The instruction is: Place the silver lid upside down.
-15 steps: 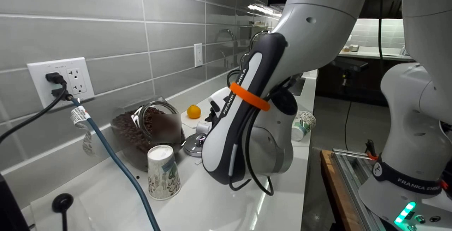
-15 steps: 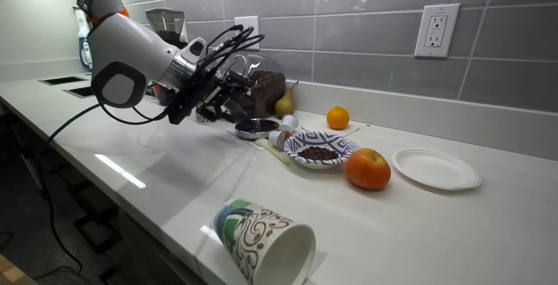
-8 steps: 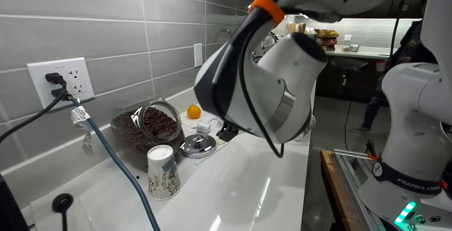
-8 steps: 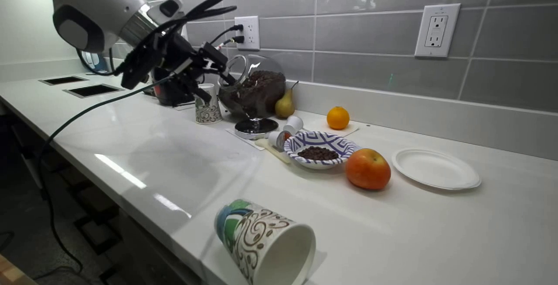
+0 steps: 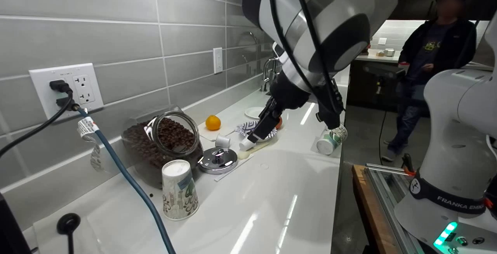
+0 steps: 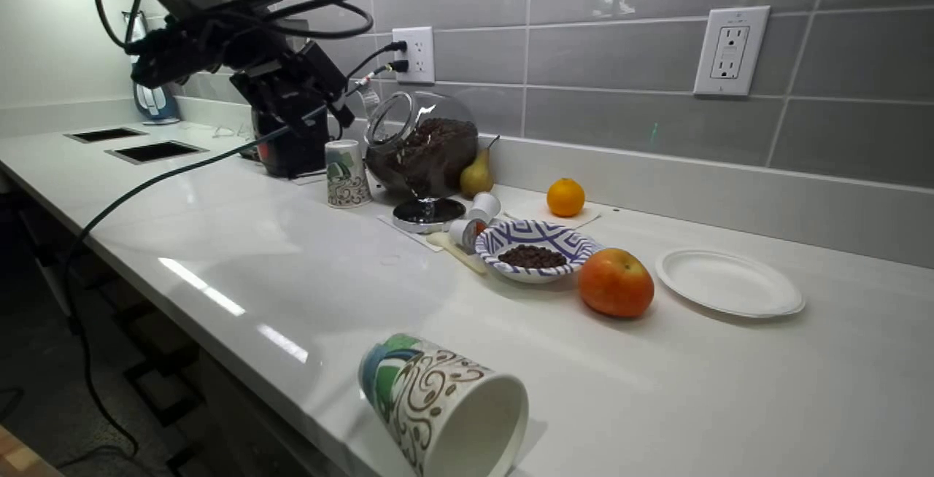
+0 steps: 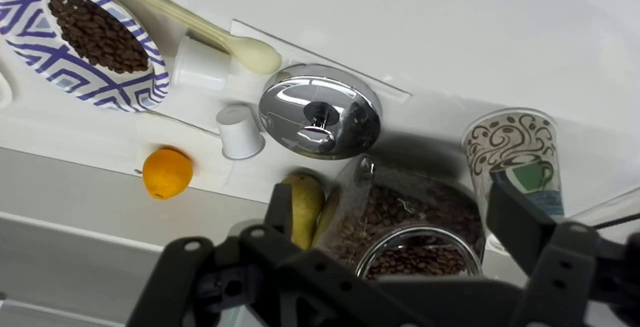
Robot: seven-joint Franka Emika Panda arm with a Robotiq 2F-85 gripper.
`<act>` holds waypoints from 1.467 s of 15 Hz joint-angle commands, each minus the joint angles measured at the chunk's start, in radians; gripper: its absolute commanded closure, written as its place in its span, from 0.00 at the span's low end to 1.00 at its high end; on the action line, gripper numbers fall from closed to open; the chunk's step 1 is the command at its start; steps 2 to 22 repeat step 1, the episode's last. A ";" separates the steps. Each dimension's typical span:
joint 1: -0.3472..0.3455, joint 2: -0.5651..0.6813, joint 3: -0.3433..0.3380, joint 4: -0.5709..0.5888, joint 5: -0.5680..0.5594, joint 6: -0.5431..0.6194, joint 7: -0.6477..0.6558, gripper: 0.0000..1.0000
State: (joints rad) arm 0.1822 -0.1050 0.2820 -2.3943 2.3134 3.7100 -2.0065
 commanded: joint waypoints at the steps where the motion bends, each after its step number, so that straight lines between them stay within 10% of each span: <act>1: -0.001 -0.013 -0.004 -0.002 0.007 -0.006 -0.006 0.00; 22: -0.001 -0.013 -0.004 -0.002 0.007 -0.006 -0.006 0.00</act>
